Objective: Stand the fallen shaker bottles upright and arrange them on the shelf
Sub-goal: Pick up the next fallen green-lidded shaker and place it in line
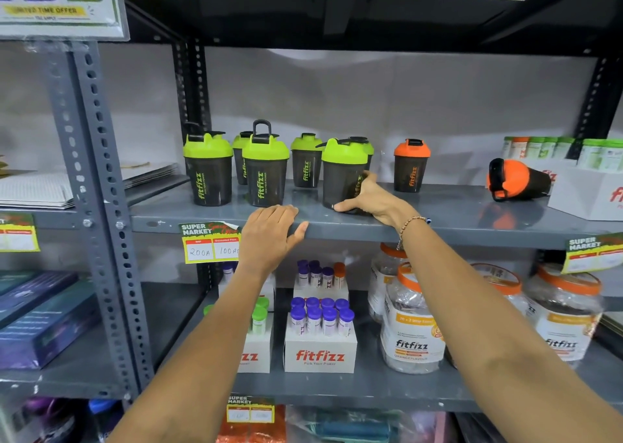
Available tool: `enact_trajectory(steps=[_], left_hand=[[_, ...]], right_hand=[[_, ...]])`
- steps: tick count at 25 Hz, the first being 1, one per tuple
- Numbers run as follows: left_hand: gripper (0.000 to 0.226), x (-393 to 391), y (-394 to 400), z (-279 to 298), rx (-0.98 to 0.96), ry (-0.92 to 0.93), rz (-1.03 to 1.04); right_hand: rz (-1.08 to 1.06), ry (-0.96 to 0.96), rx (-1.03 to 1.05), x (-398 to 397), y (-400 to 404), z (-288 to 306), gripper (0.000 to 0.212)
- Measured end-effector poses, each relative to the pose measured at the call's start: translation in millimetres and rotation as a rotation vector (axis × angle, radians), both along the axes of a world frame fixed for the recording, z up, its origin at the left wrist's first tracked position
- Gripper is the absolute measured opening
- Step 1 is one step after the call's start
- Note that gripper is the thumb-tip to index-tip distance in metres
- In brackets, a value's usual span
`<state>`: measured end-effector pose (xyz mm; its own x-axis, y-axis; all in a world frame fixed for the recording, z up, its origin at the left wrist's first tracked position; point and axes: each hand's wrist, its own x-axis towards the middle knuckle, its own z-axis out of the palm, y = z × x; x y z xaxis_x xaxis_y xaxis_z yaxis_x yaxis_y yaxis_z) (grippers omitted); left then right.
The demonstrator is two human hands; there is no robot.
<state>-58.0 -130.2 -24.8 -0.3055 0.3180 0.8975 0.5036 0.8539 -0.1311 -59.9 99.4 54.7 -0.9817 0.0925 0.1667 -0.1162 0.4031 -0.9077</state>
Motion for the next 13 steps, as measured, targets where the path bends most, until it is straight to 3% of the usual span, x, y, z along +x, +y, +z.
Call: enact_trajectory(steps=[6,11,13], left_hand=[[0.046,1.3,-0.7,1.1,0.002,-0.024,-0.008],[0.048,0.5,0.5,-0.2,0.006,-0.031,0.001],[0.048,-0.3,-0.5,1.1,0.003,-0.044,-0.002]], right_hand=[[-0.031,0.019,0.126,3.6,-4.5,0.1,0.126],[0.033,0.003,-0.040,1.8,4.5,1.9,0.094],[0.007,0.015,-0.026,0.3,2.7,1.8,0.092]])
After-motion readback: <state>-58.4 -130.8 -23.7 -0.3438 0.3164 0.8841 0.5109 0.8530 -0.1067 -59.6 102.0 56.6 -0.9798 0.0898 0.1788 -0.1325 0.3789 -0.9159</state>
